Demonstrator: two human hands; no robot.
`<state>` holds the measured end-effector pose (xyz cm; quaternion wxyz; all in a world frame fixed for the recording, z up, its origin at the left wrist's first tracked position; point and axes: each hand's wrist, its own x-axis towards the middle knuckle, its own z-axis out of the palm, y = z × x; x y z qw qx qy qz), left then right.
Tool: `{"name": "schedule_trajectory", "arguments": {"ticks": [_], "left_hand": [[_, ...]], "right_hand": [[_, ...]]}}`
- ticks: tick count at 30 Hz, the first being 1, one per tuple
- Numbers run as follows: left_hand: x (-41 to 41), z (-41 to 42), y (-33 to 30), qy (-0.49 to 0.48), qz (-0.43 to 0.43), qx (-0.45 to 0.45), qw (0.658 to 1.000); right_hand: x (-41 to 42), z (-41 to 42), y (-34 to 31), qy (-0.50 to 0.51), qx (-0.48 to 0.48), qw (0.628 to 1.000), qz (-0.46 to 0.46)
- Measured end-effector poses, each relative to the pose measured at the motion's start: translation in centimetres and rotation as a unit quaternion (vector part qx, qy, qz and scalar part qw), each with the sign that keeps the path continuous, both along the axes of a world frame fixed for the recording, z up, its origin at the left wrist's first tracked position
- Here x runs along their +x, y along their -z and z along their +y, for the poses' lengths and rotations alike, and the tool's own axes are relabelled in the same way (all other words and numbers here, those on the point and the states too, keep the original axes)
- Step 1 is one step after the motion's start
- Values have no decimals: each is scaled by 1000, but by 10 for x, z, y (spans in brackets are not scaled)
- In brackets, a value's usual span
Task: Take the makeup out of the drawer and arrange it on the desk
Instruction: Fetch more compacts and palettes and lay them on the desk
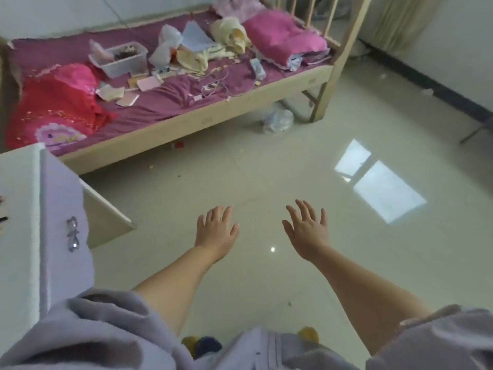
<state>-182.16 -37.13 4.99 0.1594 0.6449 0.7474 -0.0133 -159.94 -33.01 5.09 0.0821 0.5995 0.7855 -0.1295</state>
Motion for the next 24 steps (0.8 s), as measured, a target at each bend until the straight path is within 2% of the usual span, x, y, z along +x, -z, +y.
{"name": "schedule_trajectory", "arguments": {"ticks": [4,11,18,24], "left_hand": [[122,40,3,41,-31,-24,998],[322,104,-12,223,-63,-16,973],[452,182,2,326,-54,-27,943],[536,301,14,376,-37,-26,925]], "right_hand": [[123,8,-2,63,1,998,-5],[297,10,-8,232,5,973,4],[410,30,7,352,-26,936,4],[494,136,13,406,-20,914,-3]]}}
